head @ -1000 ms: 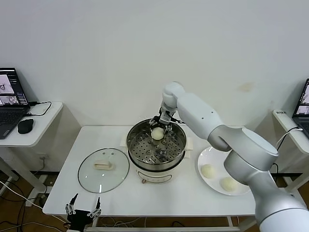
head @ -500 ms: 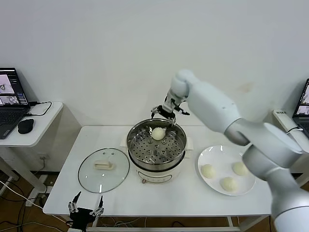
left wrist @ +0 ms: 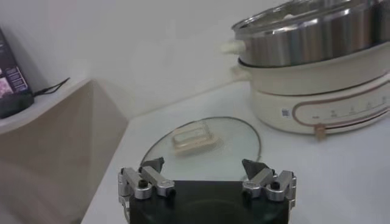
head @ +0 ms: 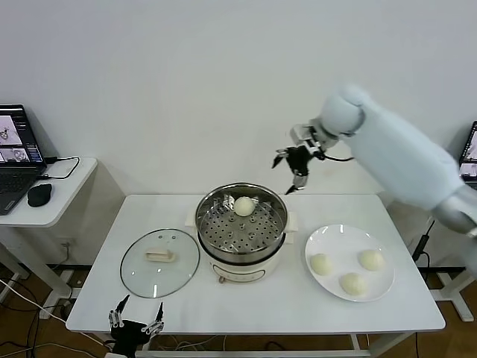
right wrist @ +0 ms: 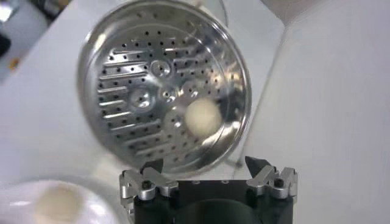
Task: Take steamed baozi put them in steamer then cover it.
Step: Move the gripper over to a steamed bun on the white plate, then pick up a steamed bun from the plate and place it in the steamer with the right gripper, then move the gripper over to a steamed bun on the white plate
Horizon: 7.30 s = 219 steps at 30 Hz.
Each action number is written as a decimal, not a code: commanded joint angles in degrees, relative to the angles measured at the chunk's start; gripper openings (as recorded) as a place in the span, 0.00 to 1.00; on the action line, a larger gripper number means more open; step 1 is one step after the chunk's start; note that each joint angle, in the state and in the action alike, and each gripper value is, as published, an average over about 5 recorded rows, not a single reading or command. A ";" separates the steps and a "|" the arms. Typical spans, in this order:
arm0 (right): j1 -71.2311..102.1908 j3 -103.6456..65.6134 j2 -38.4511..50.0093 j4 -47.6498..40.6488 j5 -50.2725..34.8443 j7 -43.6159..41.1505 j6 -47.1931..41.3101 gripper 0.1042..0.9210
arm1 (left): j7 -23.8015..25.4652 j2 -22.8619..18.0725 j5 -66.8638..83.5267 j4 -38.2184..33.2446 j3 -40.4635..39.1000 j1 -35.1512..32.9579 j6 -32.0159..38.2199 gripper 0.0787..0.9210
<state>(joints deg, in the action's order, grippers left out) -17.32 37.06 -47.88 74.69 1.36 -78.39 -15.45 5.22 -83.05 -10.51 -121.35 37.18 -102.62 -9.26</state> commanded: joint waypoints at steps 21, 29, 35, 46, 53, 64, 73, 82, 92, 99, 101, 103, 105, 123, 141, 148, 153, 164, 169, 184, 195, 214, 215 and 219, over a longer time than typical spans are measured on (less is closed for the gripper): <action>26.67 -7.26 9.83 7.74 10.18 3.74 -9.00 0.88 | 0.12 -0.11 -0.04 0.24 -0.17 -0.96 -0.24 0.88; 29.72 -8.88 5.37 3.69 12.80 4.87 -7.79 0.88 | 0.16 -0.05 -0.09 0.97 0.09 -0.87 -0.31 0.88; 30.74 -8.89 3.65 1.77 14.13 5.21 -6.83 0.88 | 0.06 -0.38 -0.77 1.54 -0.30 -0.68 -0.30 0.88; 30.65 -9.05 1.16 -2.17 16.07 7.99 -4.44 0.88 | 0.05 -0.91 -0.96 1.99 -0.42 -0.87 -0.33 0.88; 30.74 -8.77 -0.21 -4.15 16.93 9.42 -3.19 0.88 | 0.06 -1.04 -0.98 2.27 -0.43 -0.84 -0.31 0.88; 30.91 -8.66 -1.25 -5.53 18.52 9.97 -2.36 0.88 | 0.13 -1.17 -0.93 2.57 -0.35 -0.57 -0.35 0.88; 30.76 -8.88 -1.18 -5.98 17.49 9.31 -2.52 0.69 | 0.16 -1.21 -0.90 2.64 -0.43 -0.38 -0.37 0.88; 29.00 -8.86 0.87 -4.16 15.37 8.38 -3.47 0.57 | 0.13 -1.27 -0.91 2.42 -0.58 -0.17 -0.46 0.88; 8.05 2.97 6.15 2.20 3.75 3.95 -7.99 0.57 | -0.13 -1.43 -1.30 1.83 -0.57 0.94 -0.33 0.88; -10.61 13.63 -0.51 -0.80 -8.35 1.66 -12.22 0.57 | -0.05 -1.03 -1.12 -1.23 -0.32 0.36 -0.33 0.88; -14.49 15.90 -2.81 -2.05 -10.63 1.35 -13.17 0.57 | -0.08 -0.91 -0.89 -2.27 -0.21 0.15 -0.34 0.88; -16.39 16.95 -4.90 -3.19 -11.88 1.17 -13.86 0.57 | -0.14 -0.82 -0.66 -2.89 -0.16 0.09 -0.34 0.88; -17.60 17.59 -7.18 -4.33 -13.02 1.03 -14.69 0.57 | -0.20 -0.80 -0.43 -3.31 -0.14 0.03 -0.34 0.88; -14.30 19.79 -26.24 -14.75 -15.19 1.51 -18.36 0.57 | -0.26 -1.12 1.14 -4.35 -0.27 -0.06 -0.41 0.88; -4.95 18.55 -38.02 -27.97 -8.25 2.24 -16.49 0.57 | 0.15 -1.24 2.63 -2.83 -0.33 1.78 -0.51 0.88; -1.67 16.85 -39.24 -30.02 -4.38 2.58 -15.80 0.57 | 0.25 -1.16 2.91 -2.03 -0.40 2.36 -0.52 0.88; -0.18 16.00 -39.80 -31.15 -2.98 3.18 -15.38 0.57 | 0.31 -1.11 3.02 -1.50 -0.43 2.71 -0.53 0.88; 1.04 14.76 -40.15 -31.87 -2.21 3.95 -15.05 0.57 | 0.43 -1.22 3.01 -1.03 -0.58 3.15 -0.54 0.88; 1.31 13.93 -39.69 -31.30 -2.44 4.79 -14.97 0.70 | 0.44 -1.40 2.96 -0.97 -0.64 3.20 -0.54 0.88; -3.49 12.43 -24.97 -15.34 -6.63 3.99 -16.54 0.88 | 0.76 -1.44 2.72 -1.98 -0.58 2.59 -0.76 0.88; -7.97 10.91 -2.08 3.41 -10.39 0.55 -14.74 0.88 | 1.61 -1.34 2.81 -3.43 -0.69 1.86 -1.51 0.88; 5.09 11.07 22.41 18.85 -1.05 -0.51 -9.67 0.88 | 2.01 -1.67 2.85 -4.51 -2.24 -0.40 -1.72 0.88; 6.98 10.08 22.62 18.76 -0.20 -0.50 -9.57 0.88 | 1.99 -1.65 2.83 -4.54 -2.24 -0.54 -1.69 0.88; 14.20 6.05 22.66 17.63 2.63 -0.38 -9.24 0.88 | 1.92 -1.62 2.77 -4.72 -2.09 -1.08 -1.61 0.88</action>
<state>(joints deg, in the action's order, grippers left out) -11.61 46.15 -31.34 88.96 -0.13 -78.52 -25.51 7.15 -84.70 -7.72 -126.00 35.22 -103.46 -10.97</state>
